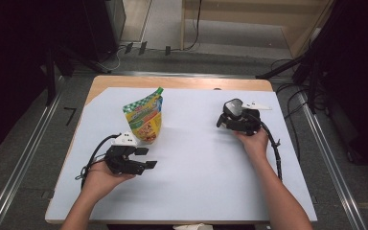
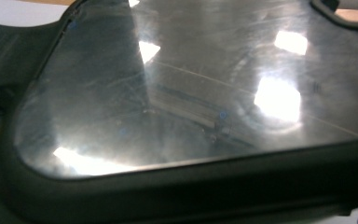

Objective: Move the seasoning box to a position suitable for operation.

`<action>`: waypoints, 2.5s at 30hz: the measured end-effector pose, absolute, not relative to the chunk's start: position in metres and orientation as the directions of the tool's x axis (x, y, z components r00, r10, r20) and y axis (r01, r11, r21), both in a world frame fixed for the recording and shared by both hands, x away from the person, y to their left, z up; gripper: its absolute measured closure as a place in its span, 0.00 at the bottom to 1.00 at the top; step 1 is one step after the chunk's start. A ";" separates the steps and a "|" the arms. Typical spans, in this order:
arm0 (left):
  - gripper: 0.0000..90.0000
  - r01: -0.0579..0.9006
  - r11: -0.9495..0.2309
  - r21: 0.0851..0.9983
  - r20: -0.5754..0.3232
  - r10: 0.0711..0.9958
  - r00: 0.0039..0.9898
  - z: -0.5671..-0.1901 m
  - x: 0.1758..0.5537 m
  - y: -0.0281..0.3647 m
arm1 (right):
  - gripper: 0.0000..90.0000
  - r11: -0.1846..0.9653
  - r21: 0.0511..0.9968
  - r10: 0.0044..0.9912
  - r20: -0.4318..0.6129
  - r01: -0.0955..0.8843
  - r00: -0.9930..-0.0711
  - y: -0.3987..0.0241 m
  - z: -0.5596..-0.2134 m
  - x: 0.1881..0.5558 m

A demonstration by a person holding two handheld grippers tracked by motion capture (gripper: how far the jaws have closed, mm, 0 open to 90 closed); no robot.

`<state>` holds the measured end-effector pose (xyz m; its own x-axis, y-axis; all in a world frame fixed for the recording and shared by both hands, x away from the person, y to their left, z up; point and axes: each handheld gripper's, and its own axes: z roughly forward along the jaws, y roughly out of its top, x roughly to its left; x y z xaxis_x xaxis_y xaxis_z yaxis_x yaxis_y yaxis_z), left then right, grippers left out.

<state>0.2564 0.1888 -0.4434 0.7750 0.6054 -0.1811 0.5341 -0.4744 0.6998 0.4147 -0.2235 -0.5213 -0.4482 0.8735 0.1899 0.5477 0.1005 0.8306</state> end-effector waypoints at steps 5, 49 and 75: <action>0.45 0.533 -0.475 0.700 -0.186 0.600 0.778 -0.443 0.258 0.187 | 0.16 0.104 0.844 0.869 0.180 0.526 -0.461 -0.224 -0.515 0.410; 0.46 0.558 -0.488 0.671 -0.268 0.542 0.797 -0.447 0.277 0.173 | 0.17 0.233 0.853 0.767 0.134 0.467 -0.627 -0.205 -0.477 0.323; 0.46 0.547 -0.498 0.673 -0.258 0.535 0.804 -0.448 0.279 0.169 | 0.18 0.337 0.830 0.650 0.137 0.445 -0.747 -0.153 -0.499 0.299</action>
<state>0.2787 0.1694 -0.4481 0.8042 0.5352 -0.2584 0.5473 -0.4977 0.6729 0.2990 -0.1527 -0.4986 -0.7471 0.6504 0.1368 0.4451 0.3368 0.8298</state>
